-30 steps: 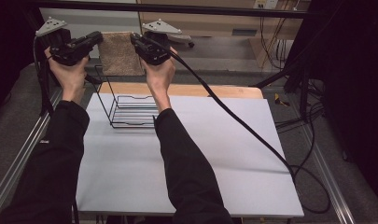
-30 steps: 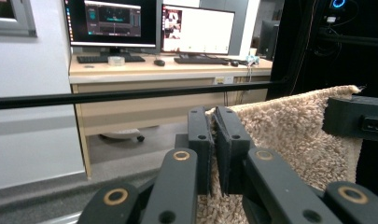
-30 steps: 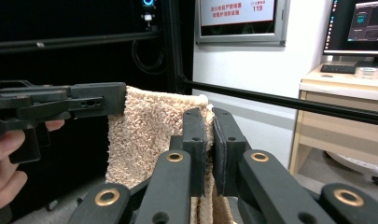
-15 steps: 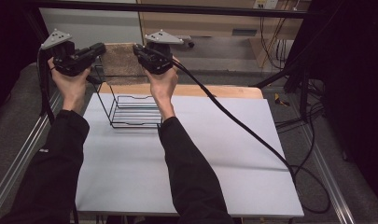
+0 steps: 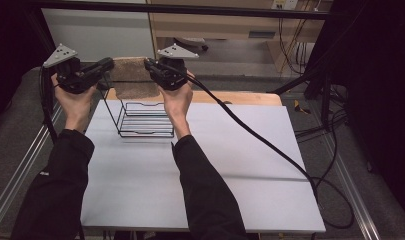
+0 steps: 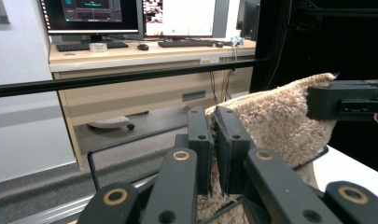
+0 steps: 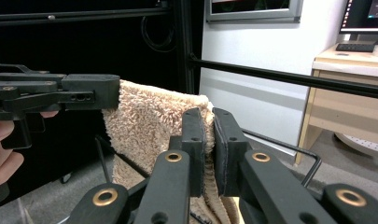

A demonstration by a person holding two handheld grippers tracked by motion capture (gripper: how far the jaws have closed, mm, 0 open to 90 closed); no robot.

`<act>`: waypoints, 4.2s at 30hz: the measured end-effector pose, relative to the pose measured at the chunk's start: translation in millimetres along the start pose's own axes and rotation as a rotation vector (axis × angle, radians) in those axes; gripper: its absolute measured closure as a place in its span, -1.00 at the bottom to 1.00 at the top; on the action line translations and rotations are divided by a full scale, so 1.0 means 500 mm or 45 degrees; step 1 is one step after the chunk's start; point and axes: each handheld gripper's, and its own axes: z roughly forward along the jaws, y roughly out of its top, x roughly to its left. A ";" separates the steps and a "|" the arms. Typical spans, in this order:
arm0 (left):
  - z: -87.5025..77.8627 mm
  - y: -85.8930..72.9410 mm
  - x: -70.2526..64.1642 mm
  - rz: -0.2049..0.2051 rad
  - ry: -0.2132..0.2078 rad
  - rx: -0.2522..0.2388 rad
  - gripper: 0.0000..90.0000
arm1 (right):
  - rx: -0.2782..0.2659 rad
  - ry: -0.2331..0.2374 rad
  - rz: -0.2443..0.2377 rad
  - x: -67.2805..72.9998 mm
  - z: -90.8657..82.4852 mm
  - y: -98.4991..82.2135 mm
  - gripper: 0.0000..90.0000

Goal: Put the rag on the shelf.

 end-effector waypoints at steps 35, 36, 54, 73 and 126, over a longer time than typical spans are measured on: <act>-0.054 -0.051 -0.025 -0.043 -0.093 0.178 0.75 | 0.186 0.050 -0.157 0.032 -0.037 -0.043 0.83; -0.056 -0.047 -0.023 -0.050 -0.095 0.182 0.72 | 0.191 0.051 -0.158 0.032 -0.037 -0.043 0.83; -0.029 -0.047 -0.026 -0.154 -0.186 0.302 0.86 | 0.223 0.082 -0.153 0.026 -0.040 -0.058 0.77; -0.021 -0.056 -0.029 -0.122 -0.153 0.310 0.96 | 0.158 0.133 -0.103 0.015 -0.059 -0.035 0.42; -0.060 -0.201 -0.095 -0.005 -0.160 0.449 -0.57 | 0.340 0.091 0.032 -0.102 -0.252 -0.136 -0.82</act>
